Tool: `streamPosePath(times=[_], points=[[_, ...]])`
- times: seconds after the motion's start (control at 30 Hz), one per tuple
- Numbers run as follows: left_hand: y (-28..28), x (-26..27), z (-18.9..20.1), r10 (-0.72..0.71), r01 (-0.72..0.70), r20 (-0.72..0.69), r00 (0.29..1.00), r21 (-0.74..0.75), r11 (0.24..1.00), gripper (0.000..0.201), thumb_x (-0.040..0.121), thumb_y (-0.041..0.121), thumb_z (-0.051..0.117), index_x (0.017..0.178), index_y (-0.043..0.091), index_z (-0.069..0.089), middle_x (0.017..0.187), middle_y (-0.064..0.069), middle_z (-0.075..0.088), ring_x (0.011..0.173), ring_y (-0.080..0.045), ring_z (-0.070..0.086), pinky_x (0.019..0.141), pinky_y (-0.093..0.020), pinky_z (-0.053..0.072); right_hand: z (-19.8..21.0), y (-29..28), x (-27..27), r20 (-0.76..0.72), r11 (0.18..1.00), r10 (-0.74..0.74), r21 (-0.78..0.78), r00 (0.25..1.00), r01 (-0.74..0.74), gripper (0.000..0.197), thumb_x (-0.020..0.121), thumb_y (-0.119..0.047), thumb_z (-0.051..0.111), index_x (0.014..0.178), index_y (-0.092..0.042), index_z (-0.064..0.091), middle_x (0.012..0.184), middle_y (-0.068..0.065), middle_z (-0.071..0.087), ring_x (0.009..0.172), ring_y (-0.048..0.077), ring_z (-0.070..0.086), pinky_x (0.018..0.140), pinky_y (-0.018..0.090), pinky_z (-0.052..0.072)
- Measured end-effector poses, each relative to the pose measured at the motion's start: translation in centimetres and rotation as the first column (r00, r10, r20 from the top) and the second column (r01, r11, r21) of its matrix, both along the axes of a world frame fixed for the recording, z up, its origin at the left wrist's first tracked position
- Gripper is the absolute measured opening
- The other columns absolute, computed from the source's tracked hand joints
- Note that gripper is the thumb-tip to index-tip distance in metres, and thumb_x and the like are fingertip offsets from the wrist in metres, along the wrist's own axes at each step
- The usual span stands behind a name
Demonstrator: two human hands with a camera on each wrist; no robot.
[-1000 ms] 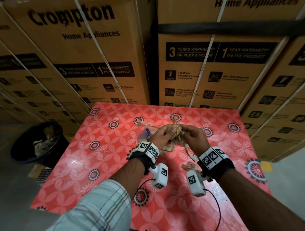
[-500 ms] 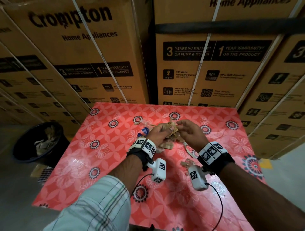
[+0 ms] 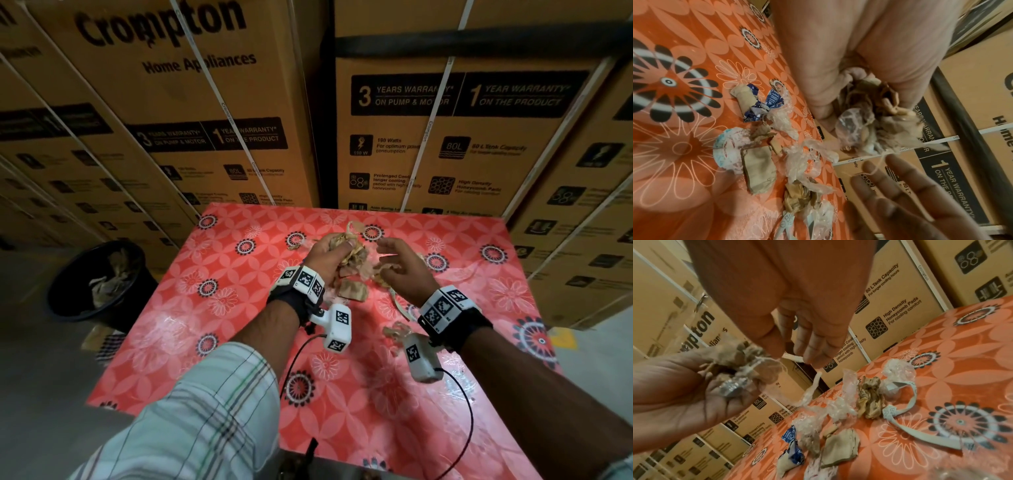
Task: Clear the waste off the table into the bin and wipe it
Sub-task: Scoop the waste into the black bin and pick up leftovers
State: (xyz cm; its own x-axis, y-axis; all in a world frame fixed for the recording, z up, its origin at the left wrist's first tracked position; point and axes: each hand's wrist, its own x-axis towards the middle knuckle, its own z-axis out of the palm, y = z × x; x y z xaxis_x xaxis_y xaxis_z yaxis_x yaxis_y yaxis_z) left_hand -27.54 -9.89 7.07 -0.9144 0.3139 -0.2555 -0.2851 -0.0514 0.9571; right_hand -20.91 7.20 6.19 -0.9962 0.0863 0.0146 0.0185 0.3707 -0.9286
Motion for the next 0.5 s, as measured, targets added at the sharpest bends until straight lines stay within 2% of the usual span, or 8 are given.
streamPosePath(times=[0.07,0.13,0.17,0.23,0.3,0.37,0.4,0.5], points=[[0.2,0.1,0.2,-0.009,0.006,0.049,0.999,0.055,0.998,0.006,0.096,0.016,0.059,0.101,0.014,0.061,0.087,-0.005,0.070,0.079,-0.019,0.068,0.073,-0.037,0.060,-0.2,-0.2,0.0,0.109,0.993,0.105,-0.066,0.988,-0.098,0.068,0.083,0.003,0.061,0.141,-0.022,0.033,0.138,0.000,0.043,0.119,0.019,0.047,0.094,0.036,0.049],[0.6,0.3,0.3,-0.002,-0.007,0.100,0.995,0.092,0.996,0.013,0.095,0.019,0.061,0.105,0.009,0.061,0.091,-0.010,0.070,0.081,-0.024,0.068,0.079,-0.041,0.057,-0.4,-0.7,-0.2,0.159,0.978,0.170,-0.148,0.973,-0.147,0.080,0.081,0.002,0.067,0.146,-0.019,0.025,0.138,0.001,0.041,0.122,0.022,0.046,0.097,0.043,0.047],[0.7,0.4,0.5,0.003,-0.016,0.117,0.993,0.103,0.995,0.016,0.095,0.019,0.061,0.106,0.007,0.061,0.091,-0.011,0.070,0.081,-0.025,0.068,0.077,-0.040,0.057,-0.5,-1.0,-0.4,0.153,0.971,0.185,-0.182,0.971,-0.156,0.081,0.080,0.003,0.067,0.146,-0.018,0.025,0.137,0.004,0.044,0.120,0.024,0.050,0.095,0.044,0.049],[0.9,0.4,0.8,-0.005,-0.009,0.122,0.993,0.117,0.993,0.017,0.095,0.019,0.060,0.107,0.006,0.060,0.090,-0.011,0.070,0.079,-0.024,0.068,0.075,-0.037,0.058,-1.0,-1.4,-0.7,0.149,0.969,0.184,-0.196,0.972,-0.153,0.077,0.079,0.006,0.067,0.143,-0.018,0.031,0.129,0.006,0.052,0.104,0.028,0.062,0.087,0.047,0.054],[1.1,0.3,1.2,-0.020,0.005,0.121,0.992,0.128,0.992,0.017,0.095,0.021,0.060,0.106,0.008,0.060,0.091,-0.011,0.070,0.081,-0.024,0.067,0.082,-0.041,0.056,-1.7,-1.4,-1.2,0.168,0.989,0.142,-0.064,0.975,-0.133,0.067,0.078,0.000,0.068,0.137,-0.019,0.040,0.123,0.006,0.056,0.093,0.027,0.066,0.081,0.049,0.056],[1.1,0.2,1.5,-0.025,0.010,0.118,0.993,0.128,0.992,0.019,0.095,0.022,0.060,0.109,0.009,0.060,0.094,-0.010,0.070,0.082,-0.024,0.067,0.087,-0.044,0.052,-2.6,-1.0,-1.4,0.169,0.981,0.114,0.136,0.979,-0.138,0.050,0.078,-0.010,0.070,0.125,-0.015,0.051,0.116,0.008,0.061,0.091,0.024,0.065,0.080,0.049,0.055],[1.1,0.2,1.7,-0.028,0.012,0.117,0.993,0.135,0.991,0.019,0.095,0.023,0.060,0.109,0.010,0.060,0.095,-0.009,0.070,0.082,-0.023,0.067,0.087,-0.044,0.052,-2.9,-0.9,-1.5,0.156,0.970,0.115,0.195,0.981,-0.145,0.040,0.078,-0.014,0.070,0.116,-0.013,0.057,0.107,0.008,0.065,0.087,0.022,0.065,0.078,0.047,0.056],[0.9,0.2,1.8,-0.005,-0.007,0.094,0.996,0.125,0.992,0.025,0.093,0.024,0.063,0.111,0.008,0.057,0.100,-0.011,0.069,0.085,-0.024,0.068,0.088,-0.047,0.053,-3.2,-1.0,-1.2,0.092,0.978,0.119,0.161,0.989,-0.133,0.002,0.083,-0.010,0.064,0.082,-0.012,0.065,0.074,0.000,0.066,0.065,0.013,0.060,0.065,0.036,0.054]])
